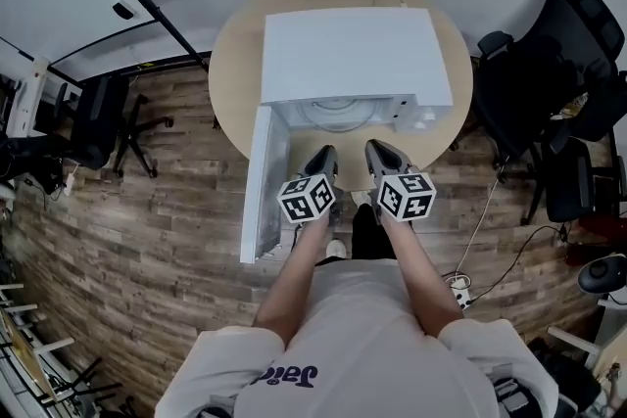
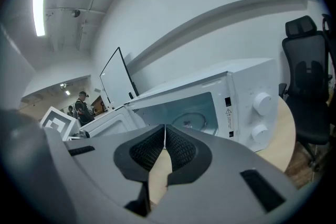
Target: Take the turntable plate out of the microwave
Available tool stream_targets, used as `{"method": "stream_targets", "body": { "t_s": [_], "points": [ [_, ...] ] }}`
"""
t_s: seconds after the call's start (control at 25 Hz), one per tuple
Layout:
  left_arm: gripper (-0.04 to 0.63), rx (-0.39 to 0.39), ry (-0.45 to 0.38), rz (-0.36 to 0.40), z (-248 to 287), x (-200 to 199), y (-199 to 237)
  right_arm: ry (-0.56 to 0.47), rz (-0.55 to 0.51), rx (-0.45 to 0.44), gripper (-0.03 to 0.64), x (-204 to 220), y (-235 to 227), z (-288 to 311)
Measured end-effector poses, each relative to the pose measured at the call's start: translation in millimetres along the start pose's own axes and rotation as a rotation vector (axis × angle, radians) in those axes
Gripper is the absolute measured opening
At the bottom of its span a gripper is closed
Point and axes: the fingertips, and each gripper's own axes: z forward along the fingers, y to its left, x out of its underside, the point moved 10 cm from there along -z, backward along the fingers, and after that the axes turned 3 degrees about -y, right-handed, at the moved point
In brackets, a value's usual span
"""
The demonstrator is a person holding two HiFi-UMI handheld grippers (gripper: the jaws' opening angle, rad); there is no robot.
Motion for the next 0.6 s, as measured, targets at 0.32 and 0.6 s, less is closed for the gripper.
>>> {"method": "stream_targets", "body": {
  "t_s": [0.32, 0.6],
  "points": [
    [0.053, 0.006, 0.041, -0.283, 37, 25, 33, 0.04, 0.007, -0.004, 0.02, -1, -21, 23],
    [0.228, 0.028, 0.052, -0.563, 70, 44, 62, 0.08, 0.011, -0.022, 0.02, 0, -34, 44]
  ]
}}
